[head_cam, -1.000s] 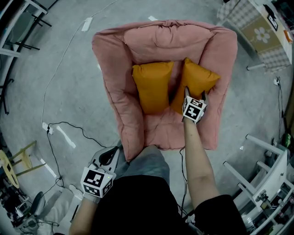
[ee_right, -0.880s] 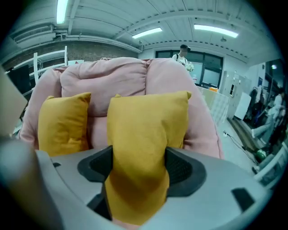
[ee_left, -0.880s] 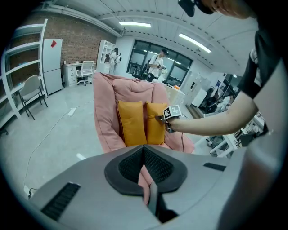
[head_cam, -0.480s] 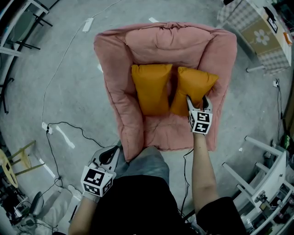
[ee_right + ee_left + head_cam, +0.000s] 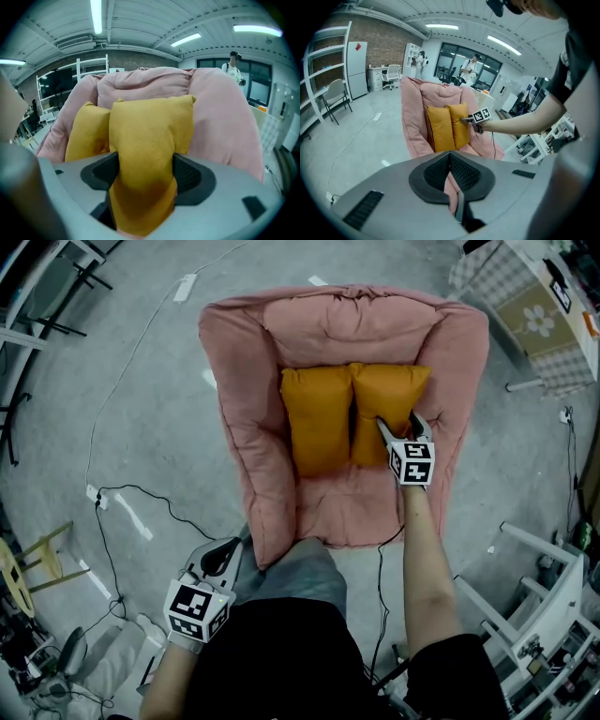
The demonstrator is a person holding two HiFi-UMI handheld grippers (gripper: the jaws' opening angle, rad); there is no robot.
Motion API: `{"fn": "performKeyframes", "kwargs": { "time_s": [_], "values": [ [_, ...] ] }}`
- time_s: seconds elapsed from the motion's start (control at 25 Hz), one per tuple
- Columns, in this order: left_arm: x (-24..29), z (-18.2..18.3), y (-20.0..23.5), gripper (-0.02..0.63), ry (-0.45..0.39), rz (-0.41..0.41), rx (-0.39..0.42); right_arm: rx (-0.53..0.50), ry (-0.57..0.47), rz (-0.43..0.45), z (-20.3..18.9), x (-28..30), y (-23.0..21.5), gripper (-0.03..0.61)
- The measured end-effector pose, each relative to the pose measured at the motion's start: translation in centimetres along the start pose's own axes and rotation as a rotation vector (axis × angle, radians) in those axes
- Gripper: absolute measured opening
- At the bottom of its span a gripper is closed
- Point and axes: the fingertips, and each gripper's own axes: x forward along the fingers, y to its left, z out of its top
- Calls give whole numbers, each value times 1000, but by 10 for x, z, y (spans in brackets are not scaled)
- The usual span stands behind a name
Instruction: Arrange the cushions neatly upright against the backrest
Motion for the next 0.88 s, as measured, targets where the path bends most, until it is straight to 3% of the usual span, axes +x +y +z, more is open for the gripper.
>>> {"fn": "performKeyframes", "kwargs": {
  "time_s": [0.44,0.72,0.88],
  "values": [
    [-1,-9,-9,12,-17,19,-13,25,16,-5,1,11,-6,384],
    [-3,-11,-22,12,-47,16,-21,37,37,25,-7,-12,9,414],
    [-4,-3,-36,12,-83,-3,-6,97,-6,24,-1,-43,22,414]
  ]
}}
